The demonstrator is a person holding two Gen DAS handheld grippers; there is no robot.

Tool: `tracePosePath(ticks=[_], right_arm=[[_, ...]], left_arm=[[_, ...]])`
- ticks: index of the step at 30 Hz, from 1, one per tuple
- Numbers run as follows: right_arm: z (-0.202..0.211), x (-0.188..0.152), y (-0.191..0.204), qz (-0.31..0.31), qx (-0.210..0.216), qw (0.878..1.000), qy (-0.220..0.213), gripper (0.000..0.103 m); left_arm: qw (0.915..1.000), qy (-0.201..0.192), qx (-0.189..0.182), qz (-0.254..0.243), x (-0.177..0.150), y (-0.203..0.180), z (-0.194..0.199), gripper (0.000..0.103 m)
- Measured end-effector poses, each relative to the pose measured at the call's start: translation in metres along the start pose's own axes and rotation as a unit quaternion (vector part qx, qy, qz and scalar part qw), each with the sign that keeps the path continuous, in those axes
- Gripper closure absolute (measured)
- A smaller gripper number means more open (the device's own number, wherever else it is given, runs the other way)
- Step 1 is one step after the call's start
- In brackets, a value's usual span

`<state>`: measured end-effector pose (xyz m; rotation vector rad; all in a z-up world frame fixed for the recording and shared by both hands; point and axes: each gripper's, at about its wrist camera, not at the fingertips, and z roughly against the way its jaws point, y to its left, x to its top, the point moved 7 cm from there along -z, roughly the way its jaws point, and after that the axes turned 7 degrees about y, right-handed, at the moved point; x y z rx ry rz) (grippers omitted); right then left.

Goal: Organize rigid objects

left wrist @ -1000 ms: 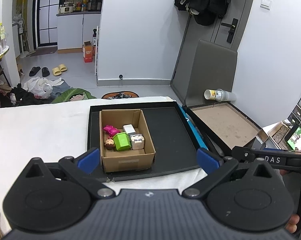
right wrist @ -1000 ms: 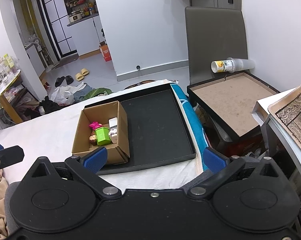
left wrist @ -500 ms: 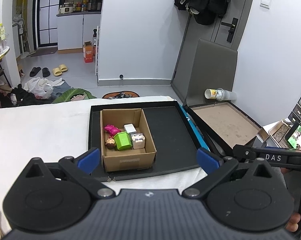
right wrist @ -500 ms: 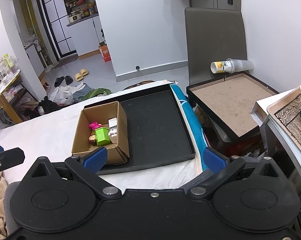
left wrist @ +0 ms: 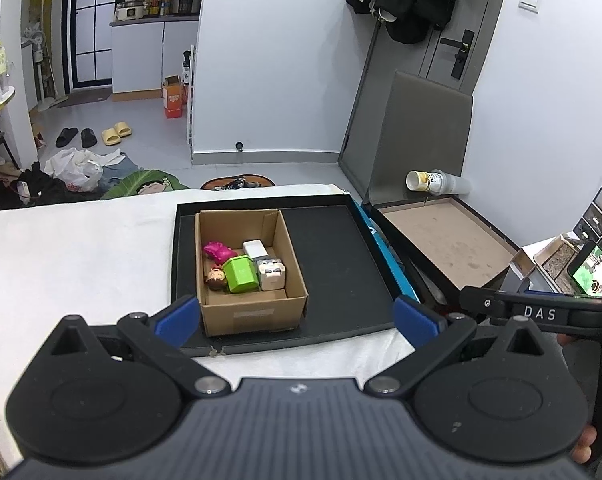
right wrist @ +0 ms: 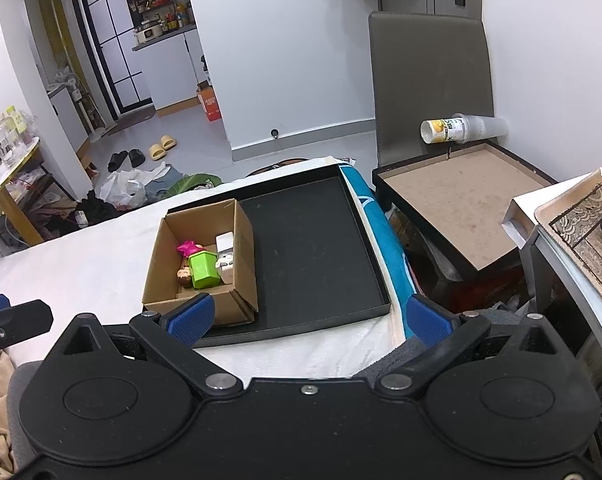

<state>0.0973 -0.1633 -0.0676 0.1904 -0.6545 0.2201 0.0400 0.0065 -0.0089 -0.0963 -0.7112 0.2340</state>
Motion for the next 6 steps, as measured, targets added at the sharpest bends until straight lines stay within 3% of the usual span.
tracePosePath(ticks=[6], right_arm=[[-0.0007, 0.0003, -0.0016, -0.002, -0.003, 1.0, 0.001, 0.0]], left_arm=[[1.0, -0.008, 0.0, -0.001, -0.0005, -0.0002, 0.0009, 0.001]])
